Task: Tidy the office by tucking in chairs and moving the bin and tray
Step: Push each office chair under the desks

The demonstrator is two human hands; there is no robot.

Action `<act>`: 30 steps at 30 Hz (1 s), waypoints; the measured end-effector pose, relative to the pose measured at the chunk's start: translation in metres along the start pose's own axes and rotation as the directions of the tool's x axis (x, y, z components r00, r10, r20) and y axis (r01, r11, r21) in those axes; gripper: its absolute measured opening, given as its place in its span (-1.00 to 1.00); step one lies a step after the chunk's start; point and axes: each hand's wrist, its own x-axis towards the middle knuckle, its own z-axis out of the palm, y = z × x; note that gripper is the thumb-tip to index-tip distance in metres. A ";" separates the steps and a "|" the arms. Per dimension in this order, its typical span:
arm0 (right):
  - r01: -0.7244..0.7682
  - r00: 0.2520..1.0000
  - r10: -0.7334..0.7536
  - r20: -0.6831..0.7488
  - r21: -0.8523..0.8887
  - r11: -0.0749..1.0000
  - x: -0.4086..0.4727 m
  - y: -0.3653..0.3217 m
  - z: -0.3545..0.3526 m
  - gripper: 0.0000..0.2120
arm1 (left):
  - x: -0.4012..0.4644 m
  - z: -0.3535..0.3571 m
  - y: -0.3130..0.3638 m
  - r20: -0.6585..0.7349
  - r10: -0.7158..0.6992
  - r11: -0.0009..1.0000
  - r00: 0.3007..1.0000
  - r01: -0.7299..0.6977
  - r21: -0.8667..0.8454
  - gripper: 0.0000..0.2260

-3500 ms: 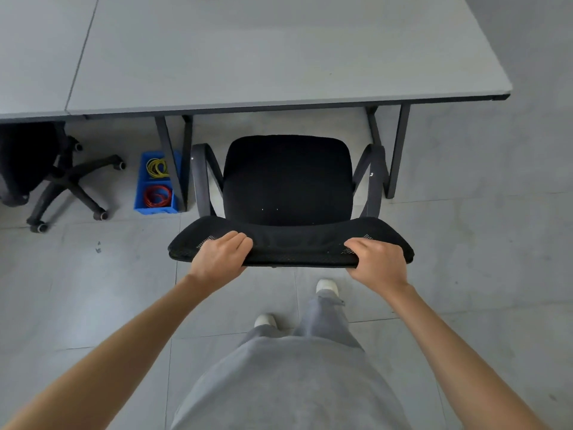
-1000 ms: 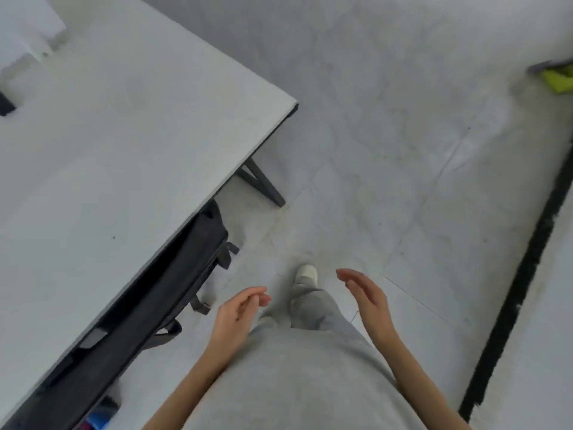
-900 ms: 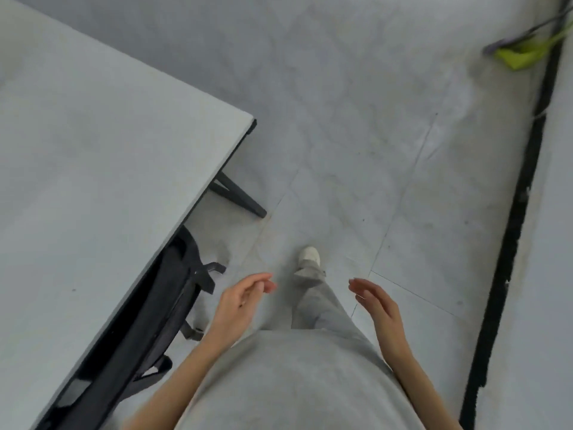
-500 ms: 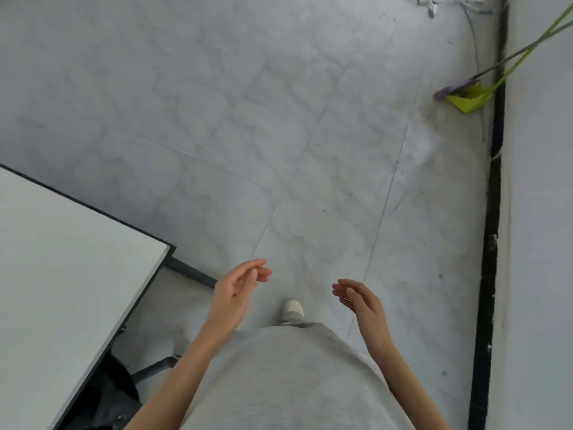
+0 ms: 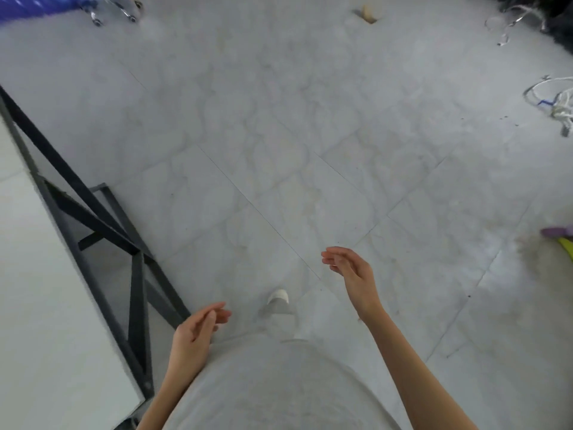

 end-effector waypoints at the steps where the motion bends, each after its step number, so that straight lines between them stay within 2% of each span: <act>1: -0.011 1.000 0.011 0.009 -0.019 1.000 0.023 -0.004 0.000 -0.72 | 0.026 0.008 0.014 -0.009 0.010 1.000 1.000 -0.010 -0.007 -0.71; 6: -0.076 0.996 0.080 0.044 -0.082 0.994 0.113 -0.024 -0.010 -0.74 | 0.147 0.048 0.091 0.055 0.040 0.999 0.998 -0.040 0.005 -0.69; 11: -0.162 0.987 0.160 -0.035 -0.077 0.984 0.196 -0.026 -0.030 -0.74 | 0.265 0.093 0.166 0.125 0.094 0.996 0.988 -0.094 -0.006 -0.69; 14: -0.192 0.981 0.189 -0.036 -0.100 0.976 0.268 -0.029 -0.038 -0.75 | 0.341 0.114 0.204 0.112 0.130 0.991 0.985 -0.128 -0.028 -0.71; 18: -0.164 0.979 0.181 0.093 -0.167 0.972 0.398 -0.060 -0.030 -0.74 | 0.439 0.127 0.237 -0.002 0.117 0.992 0.993 -0.117 -0.056 -0.72; 23: -0.052 0.918 0.146 0.370 -0.252 0.966 0.559 -0.139 0.029 -0.75 | 0.504 0.118 0.254 -0.253 -0.062 0.983 0.965 0.015 -0.184 -0.71; 26: 0.033 0.846 0.093 0.525 -0.226 0.974 0.635 -0.185 0.091 -0.77 | 0.522 0.103 0.252 -0.400 -0.192 0.963 0.896 0.095 -0.251 -0.70; 30: 0.139 0.739 0.007 0.673 -0.163 0.977 0.730 -0.224 0.187 -0.80 | 0.568 0.076 0.239 -0.565 -0.322 0.928 0.760 0.135 -0.347 -0.71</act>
